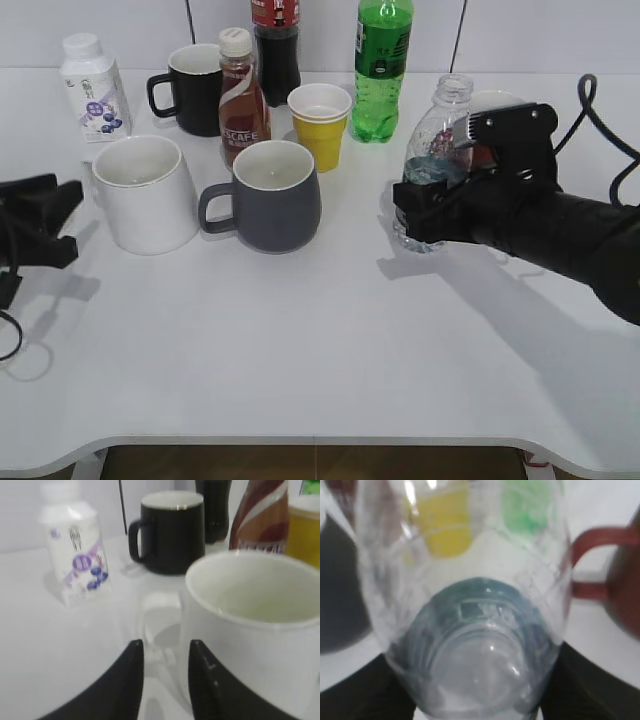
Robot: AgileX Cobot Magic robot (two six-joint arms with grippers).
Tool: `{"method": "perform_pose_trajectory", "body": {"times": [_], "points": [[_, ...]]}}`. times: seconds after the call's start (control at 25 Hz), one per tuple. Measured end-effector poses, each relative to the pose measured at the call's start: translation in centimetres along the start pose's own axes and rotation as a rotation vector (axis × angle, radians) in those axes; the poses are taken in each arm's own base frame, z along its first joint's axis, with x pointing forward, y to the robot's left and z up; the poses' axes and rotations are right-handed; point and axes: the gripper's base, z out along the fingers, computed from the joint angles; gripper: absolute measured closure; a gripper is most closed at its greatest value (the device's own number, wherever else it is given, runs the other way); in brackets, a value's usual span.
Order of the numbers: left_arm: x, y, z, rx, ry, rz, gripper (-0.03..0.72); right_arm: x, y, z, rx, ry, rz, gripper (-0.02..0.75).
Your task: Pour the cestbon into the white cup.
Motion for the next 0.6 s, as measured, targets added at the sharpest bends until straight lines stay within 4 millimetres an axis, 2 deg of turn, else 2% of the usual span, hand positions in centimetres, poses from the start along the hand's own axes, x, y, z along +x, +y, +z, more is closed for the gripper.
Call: {"method": "perform_pose_trajectory", "body": {"times": [0.04,0.12,0.2,0.24,0.4,0.6], "points": [[-0.3,0.0,-0.1,0.003,-0.011,0.005,0.45,0.0,0.0,0.0,-0.001,-0.003,-0.001,0.256],[-1.2,-0.2,-0.4,0.011,-0.034,0.023,0.45,-0.1,0.0,0.0,-0.001,-0.007,-0.005,0.147],[-2.1,-0.2,-0.9,0.014,-0.043,0.045,0.45,-0.7,0.1,-0.5,-0.001,-0.022,-0.036,0.104],[-2.7,-0.2,-1.2,0.009,-0.042,0.054,0.45,-1.3,0.2,-0.9,-0.001,-0.038,-0.057,0.096],[-5.3,-0.2,-3.3,-0.031,-0.031,0.063,0.45,-5.7,0.9,-3.6,-0.001,-0.15,-0.11,0.087],[-8.5,-0.5,-7.7,-0.107,0.008,0.016,0.43,-10.0,1.8,-9.0,0.02,-0.181,-0.184,0.087]]}}
